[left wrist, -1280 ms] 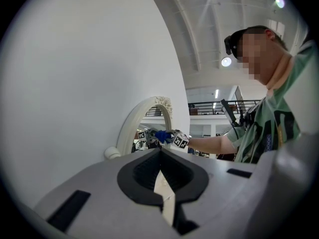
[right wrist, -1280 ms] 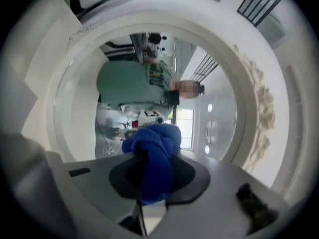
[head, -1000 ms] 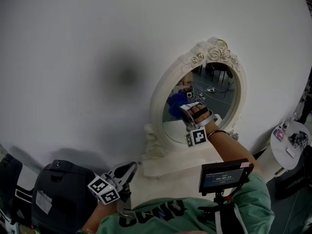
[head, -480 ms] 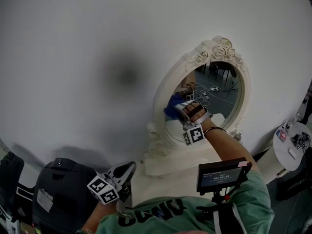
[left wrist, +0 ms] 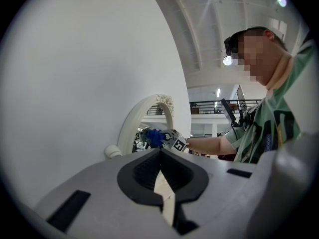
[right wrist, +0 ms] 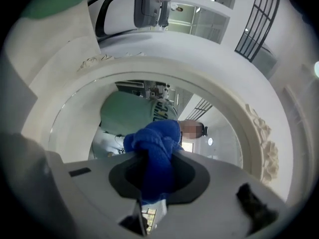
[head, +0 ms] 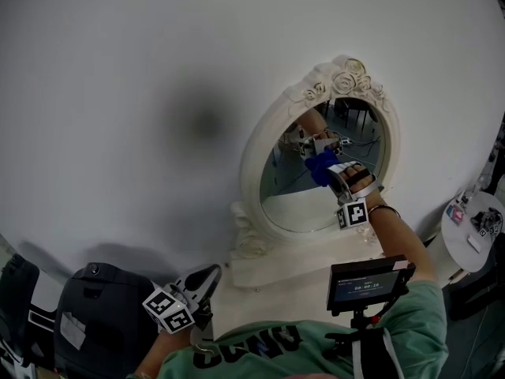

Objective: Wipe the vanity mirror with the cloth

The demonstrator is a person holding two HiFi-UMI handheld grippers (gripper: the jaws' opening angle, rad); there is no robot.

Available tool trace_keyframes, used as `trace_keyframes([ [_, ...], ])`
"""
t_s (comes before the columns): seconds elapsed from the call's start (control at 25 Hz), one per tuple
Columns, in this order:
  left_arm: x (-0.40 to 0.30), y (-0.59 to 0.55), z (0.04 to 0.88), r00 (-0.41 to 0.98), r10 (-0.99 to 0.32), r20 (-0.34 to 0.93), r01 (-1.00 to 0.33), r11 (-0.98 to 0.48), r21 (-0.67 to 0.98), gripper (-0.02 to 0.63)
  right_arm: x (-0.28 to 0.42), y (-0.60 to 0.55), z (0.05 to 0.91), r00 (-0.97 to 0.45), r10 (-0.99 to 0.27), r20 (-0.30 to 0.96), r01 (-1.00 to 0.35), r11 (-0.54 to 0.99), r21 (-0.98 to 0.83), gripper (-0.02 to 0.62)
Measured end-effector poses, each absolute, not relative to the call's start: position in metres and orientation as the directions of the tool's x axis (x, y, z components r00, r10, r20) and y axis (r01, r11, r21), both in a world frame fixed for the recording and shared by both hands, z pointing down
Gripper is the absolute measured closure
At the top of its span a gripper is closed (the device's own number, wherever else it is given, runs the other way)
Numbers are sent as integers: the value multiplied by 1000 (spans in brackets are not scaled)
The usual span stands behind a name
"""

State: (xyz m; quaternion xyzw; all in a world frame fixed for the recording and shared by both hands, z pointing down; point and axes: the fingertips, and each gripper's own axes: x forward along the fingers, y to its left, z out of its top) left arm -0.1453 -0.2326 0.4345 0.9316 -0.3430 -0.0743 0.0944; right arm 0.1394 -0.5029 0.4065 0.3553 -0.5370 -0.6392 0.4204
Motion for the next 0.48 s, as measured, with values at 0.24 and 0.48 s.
trace_keyframes([
  [0.24, -141, -234, 437, 759, -647, -66, -620, -750, 230, 600, 258, -525, 407, -146, -989, 23, 174, -2, 985, 525],
  [0.48, -134, -238, 436, 773, -632, -59, -607, -763, 224, 600, 358, -542, 389, 112, -993, 25, 144, 41, 989, 525],
])
